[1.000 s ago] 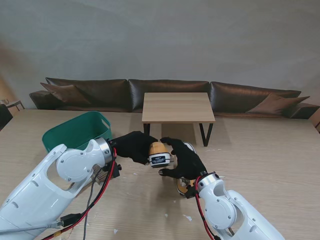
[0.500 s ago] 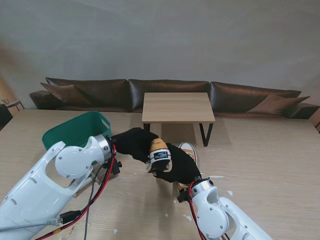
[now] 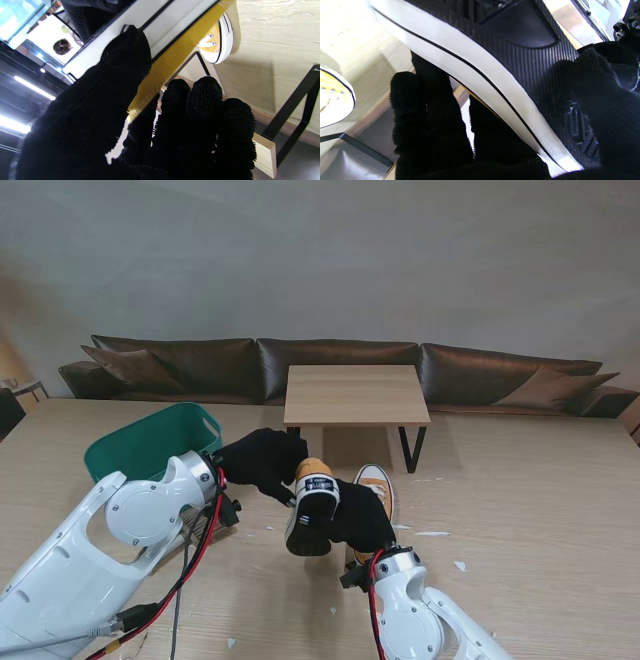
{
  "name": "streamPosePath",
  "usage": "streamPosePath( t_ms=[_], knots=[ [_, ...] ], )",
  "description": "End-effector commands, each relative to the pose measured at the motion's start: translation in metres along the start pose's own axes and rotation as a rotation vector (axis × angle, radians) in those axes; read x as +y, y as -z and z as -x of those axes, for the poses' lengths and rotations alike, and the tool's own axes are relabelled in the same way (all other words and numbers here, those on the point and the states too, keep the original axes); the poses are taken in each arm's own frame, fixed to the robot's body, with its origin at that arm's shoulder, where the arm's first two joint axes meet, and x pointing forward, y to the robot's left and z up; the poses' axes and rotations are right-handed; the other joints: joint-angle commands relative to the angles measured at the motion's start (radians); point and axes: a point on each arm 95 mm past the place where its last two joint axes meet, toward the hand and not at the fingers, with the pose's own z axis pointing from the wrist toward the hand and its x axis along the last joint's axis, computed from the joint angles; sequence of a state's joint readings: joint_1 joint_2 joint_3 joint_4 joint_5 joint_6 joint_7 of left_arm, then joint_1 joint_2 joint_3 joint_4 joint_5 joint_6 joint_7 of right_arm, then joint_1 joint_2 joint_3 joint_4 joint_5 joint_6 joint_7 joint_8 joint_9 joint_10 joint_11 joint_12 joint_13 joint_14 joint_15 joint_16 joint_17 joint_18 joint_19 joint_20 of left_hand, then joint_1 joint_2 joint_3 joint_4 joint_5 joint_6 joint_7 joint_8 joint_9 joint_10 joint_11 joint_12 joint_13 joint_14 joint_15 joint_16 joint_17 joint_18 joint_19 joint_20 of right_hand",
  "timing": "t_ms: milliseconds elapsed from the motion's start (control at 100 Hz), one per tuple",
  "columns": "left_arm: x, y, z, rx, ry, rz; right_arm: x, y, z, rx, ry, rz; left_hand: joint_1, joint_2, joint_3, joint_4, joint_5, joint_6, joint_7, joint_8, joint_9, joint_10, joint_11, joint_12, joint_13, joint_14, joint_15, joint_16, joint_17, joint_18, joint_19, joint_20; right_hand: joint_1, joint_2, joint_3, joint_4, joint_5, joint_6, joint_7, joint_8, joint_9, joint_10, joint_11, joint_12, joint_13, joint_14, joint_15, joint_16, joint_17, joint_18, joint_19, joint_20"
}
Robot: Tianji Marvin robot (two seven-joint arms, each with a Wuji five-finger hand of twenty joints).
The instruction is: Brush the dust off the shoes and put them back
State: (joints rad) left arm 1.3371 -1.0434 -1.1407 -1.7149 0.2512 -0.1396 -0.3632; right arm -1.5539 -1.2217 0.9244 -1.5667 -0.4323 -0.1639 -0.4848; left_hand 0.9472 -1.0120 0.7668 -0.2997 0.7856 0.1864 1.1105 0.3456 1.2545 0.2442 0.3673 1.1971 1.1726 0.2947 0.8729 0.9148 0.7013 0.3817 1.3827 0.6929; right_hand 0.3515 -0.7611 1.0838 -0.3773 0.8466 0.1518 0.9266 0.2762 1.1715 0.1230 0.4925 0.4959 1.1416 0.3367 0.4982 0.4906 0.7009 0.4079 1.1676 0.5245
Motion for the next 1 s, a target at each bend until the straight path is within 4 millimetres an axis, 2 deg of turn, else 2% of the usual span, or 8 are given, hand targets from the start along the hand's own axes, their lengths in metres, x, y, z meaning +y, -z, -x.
streamPosePath(
  t_ms=[0,90,240,300,340,400,610,990],
  knots=[
    [0.000,-0.001,-0.005,0.001,0.004,-0.016,-0.017,0.006,-0.015,0.025,-0.037,-0.025,0.072,0.202,0.037,0.131,0.041,0.021,0.272,0.062,-0.011,0.016,-0.017,-0.015,-0.032,0.008,-0.005,-0.020,-0.029,-0.016,-0.027,0.003,0.171,0.103,0.094,0.073,0.110,-0.085,0.126,0.017,0.171,0.003,0.100,0.073,0.156,-0.145,0.271,0.118,-0.011,-0.082,0.080,-0.017],
    [0.001,0.004,-0.001,-0.022,-0.004,-0.038,-0.019,0.007,-0.016,0.025,-0.051,-0.016,0.077,0.225,-0.007,0.135,0.043,0.012,0.164,0.177,-0.032,0.025,-0.055,-0.052,-0.062,0.016,-0.035,-0.065,-0.064,-0.010,-0.040,-0.007,0.192,0.061,0.125,0.069,0.137,-0.065,0.155,0.074,0.229,0.009,0.112,0.097,0.163,-0.174,0.402,0.147,0.072,-0.131,0.114,-0.023],
    [0.004,0.015,0.004,-0.058,0.013,-0.068,-0.019,0.007,-0.021,0.033,-0.052,-0.019,0.074,0.276,-0.088,0.143,0.054,-0.020,-0.325,0.174,-0.166,0.070,-0.097,-0.291,-0.209,0.067,-0.184,-0.136,-0.213,0.014,-0.157,-0.009,0.200,0.024,0.165,0.065,0.157,-0.055,0.166,0.163,0.273,0.002,0.130,0.131,0.170,-0.228,0.517,0.163,0.169,-0.162,0.123,-0.027],
    [0.005,0.021,0.006,-0.076,0.004,-0.078,-0.019,0.006,-0.024,0.034,-0.053,-0.020,-0.010,0.316,-0.052,0.137,0.053,-0.015,-0.571,0.169,-0.243,0.079,-0.109,-0.557,-0.297,0.100,-0.283,-0.194,-0.303,0.023,-0.249,-0.019,0.203,0.016,0.175,0.063,0.159,-0.047,0.163,0.186,0.272,0.003,0.142,0.148,0.169,-0.233,0.538,0.168,0.186,-0.156,0.117,-0.022],
    [0.006,0.025,0.006,-0.088,-0.001,-0.092,-0.020,0.005,-0.026,0.033,-0.051,-0.022,-0.055,0.345,-0.026,0.145,0.051,-0.008,-0.664,0.155,-0.274,0.084,-0.128,-0.602,-0.339,0.112,-0.330,-0.225,-0.345,0.028,-0.292,-0.030,0.204,0.015,0.177,0.063,0.161,-0.045,0.163,0.192,0.273,0.004,0.144,0.151,0.170,-0.236,0.543,0.170,0.193,-0.155,0.116,-0.020],
    [0.006,0.031,0.007,-0.110,-0.012,-0.113,-0.021,0.004,-0.028,0.031,-0.051,-0.025,-0.125,0.398,-0.005,0.191,0.036,0.001,-0.778,0.115,-0.321,0.091,-0.161,-0.651,-0.407,0.127,-0.410,-0.281,-0.408,0.034,-0.362,-0.046,0.206,0.015,0.179,0.063,0.162,-0.042,0.163,0.197,0.273,0.005,0.146,0.154,0.169,-0.238,0.549,0.171,0.199,-0.151,0.112,-0.018],
    [0.010,0.057,0.015,-0.187,-0.064,-0.186,-0.025,0.000,-0.038,-0.017,-0.061,-0.019,-0.147,0.478,-0.083,0.196,0.022,0.013,-0.839,0.098,-0.376,0.111,-0.188,-0.705,-0.486,0.135,-0.489,-0.345,-0.480,0.037,-0.466,-0.059,0.217,0.023,0.172,0.063,0.161,-0.018,0.155,0.203,0.271,0.021,0.142,0.157,0.167,-0.220,0.553,0.171,0.194,-0.131,0.098,-0.009],
    [0.035,0.092,0.035,-0.321,-0.123,-0.262,-0.041,-0.024,-0.052,-0.188,-0.100,0.020,-0.134,0.510,-0.121,0.203,0.034,0.029,-0.841,0.108,-0.365,0.122,-0.165,-0.686,-0.504,0.143,-0.482,-0.343,-0.504,0.042,-0.507,-0.052,0.237,0.034,0.157,0.069,0.154,0.004,0.145,0.198,0.269,0.039,0.123,0.157,0.164,-0.188,0.539,0.162,0.178,-0.103,0.079,0.004]
  ],
)
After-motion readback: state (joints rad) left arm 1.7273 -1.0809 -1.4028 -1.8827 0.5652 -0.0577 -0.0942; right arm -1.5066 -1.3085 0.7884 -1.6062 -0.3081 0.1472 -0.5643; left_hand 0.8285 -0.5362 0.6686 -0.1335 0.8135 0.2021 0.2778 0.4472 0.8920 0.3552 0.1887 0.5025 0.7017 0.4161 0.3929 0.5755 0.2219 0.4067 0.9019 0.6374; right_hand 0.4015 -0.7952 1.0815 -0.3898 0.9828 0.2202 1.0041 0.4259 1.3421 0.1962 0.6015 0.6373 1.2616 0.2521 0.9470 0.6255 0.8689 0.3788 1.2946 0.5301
